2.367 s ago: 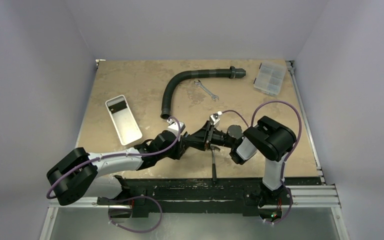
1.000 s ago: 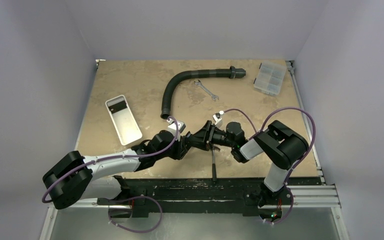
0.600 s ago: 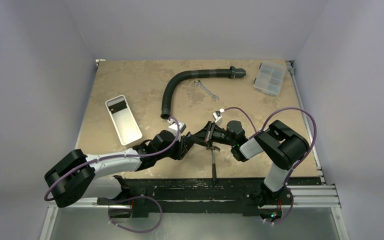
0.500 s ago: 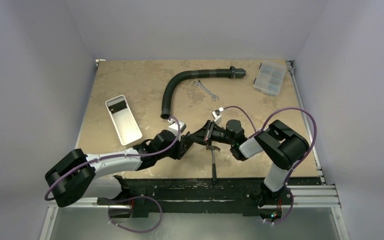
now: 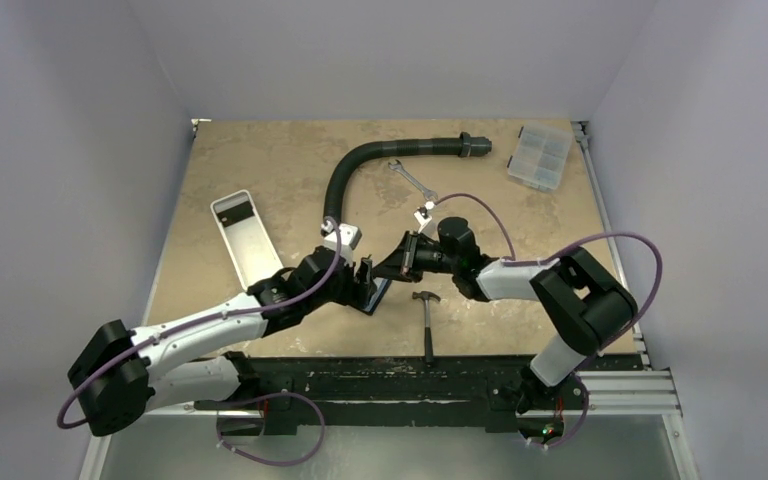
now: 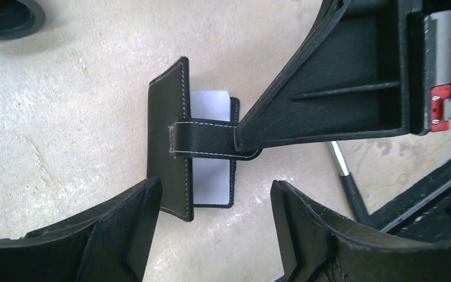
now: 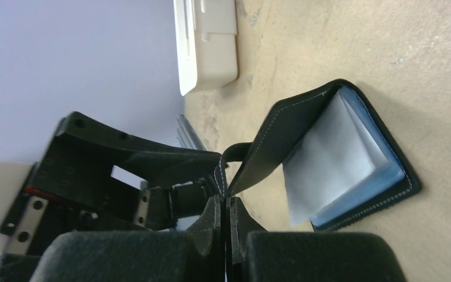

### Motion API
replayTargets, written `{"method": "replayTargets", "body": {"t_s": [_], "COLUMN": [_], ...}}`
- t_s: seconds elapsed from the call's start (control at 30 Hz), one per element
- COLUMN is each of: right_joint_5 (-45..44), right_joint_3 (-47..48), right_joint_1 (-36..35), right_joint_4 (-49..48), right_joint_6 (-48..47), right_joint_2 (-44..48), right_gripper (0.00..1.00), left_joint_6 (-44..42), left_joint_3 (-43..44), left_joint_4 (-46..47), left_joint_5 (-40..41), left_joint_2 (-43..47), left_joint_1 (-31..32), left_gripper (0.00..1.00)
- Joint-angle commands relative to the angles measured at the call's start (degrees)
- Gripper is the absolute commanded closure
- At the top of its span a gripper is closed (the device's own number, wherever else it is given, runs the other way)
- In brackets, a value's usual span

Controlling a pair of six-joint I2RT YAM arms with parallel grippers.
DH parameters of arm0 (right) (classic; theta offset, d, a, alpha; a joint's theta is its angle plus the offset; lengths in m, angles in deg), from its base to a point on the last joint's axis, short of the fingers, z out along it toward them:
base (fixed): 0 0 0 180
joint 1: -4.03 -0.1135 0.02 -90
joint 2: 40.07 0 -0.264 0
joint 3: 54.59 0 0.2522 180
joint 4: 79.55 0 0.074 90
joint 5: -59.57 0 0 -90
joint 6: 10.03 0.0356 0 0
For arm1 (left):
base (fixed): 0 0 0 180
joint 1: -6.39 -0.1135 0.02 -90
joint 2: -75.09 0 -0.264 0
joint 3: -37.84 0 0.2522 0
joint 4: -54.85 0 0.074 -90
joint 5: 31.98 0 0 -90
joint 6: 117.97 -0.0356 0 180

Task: Put the credit cards into the card holder
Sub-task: Open the card holder at the center of the board.

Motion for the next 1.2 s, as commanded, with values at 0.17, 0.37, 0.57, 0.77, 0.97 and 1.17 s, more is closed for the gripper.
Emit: {"method": "replayTargets", "body": {"t_s": [0.17,0.37,0.57,0.77,0.97,1.17], "right_joint_5": [-4.45,-3.54,-2.70,-2.40,-4.89,-8.46], "right_joint_3": [4.62,5.53,6.76,6.96,9.38,14.94], "right_joint_1": [-0.04,-0.03,-0.05,-0.20,-0.21,0.21], "right_joint_4": [21.34,22.48,20.78,20.31,27.44,37.27], "right_joint_6": [-11.37,-8.69,-5.43,-5.43,-11.60,-22.78], "right_joint_2": [8.63,11.67,10.97,10.17,11.34,10.28], "right_gripper": [1.00,1.00,1.00,1.00,0.93,0.52], "left_joint_6": [6.03,5.76,5.24,8.90,11.02,12.50], "left_joint_3": [-0.35,-1.22,-2.63,-3.39,-8.24,-7.16], "left_joint_4": [-2.33,0.93,5.92,5.37,20.43,25.62], "left_joint_5": [3.41,-0.18,1.14,8.13,-10.81,-19.50], "left_joint_2": [6.99,2.27,-3.97,-7.79,-10.76,-15.36], "left_joint_1": [-0.02,-0.49,-0.53,-3.71,-12.30,-12.37], "left_gripper": [0.32,0.25,0.26,0.60,0.85,0.97]}}
